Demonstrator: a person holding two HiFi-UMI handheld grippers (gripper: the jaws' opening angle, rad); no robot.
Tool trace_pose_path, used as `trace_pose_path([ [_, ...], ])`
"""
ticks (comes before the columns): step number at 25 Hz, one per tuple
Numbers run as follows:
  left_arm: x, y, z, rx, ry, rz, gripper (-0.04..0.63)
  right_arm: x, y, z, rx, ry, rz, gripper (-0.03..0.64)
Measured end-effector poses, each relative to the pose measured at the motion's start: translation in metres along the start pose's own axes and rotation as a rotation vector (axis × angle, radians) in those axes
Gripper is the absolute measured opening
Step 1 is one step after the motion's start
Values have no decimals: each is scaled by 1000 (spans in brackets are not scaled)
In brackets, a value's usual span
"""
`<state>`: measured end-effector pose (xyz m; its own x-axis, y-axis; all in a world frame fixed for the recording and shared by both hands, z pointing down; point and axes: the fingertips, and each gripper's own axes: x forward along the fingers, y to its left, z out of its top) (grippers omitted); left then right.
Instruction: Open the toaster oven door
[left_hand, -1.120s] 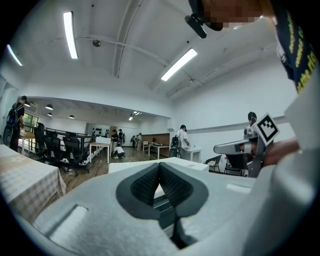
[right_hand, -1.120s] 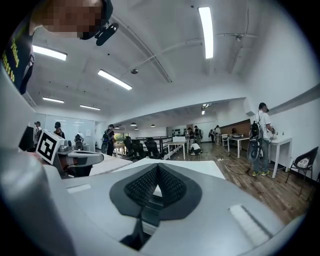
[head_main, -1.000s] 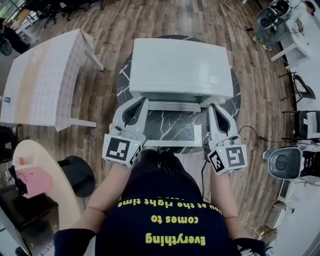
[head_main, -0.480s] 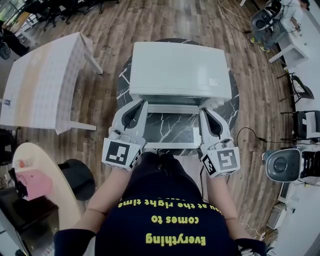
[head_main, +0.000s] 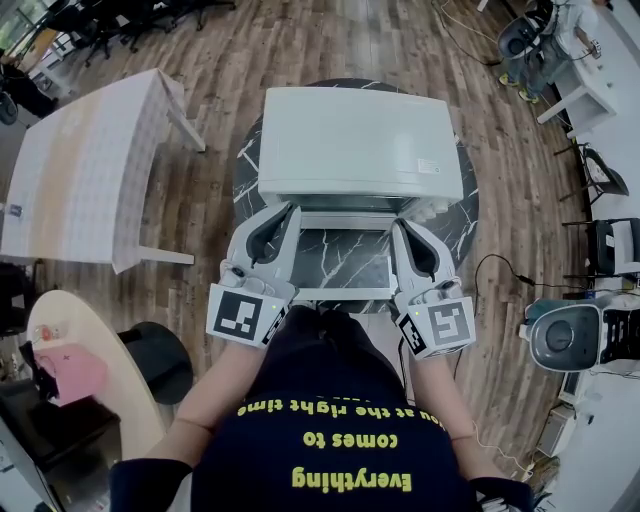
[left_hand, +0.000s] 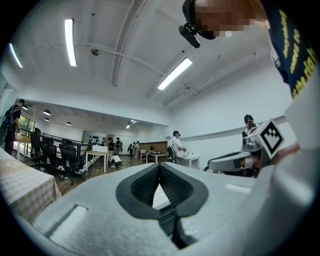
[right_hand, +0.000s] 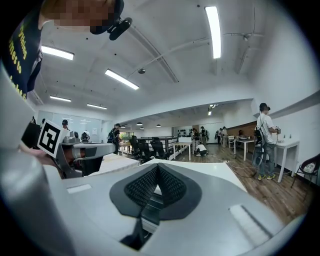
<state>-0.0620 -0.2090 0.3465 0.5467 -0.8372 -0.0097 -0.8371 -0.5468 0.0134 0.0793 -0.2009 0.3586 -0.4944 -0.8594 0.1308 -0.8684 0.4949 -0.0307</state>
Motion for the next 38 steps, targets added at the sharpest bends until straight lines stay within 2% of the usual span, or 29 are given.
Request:
trace_pose_path([
  [7,3,-2,-1,-27,-8,-18,0,1,0,0,7,1,1,12],
  [38,3,1,-11,-22,12,-5,0,3,-6,-2,12,2,-29,12],
])
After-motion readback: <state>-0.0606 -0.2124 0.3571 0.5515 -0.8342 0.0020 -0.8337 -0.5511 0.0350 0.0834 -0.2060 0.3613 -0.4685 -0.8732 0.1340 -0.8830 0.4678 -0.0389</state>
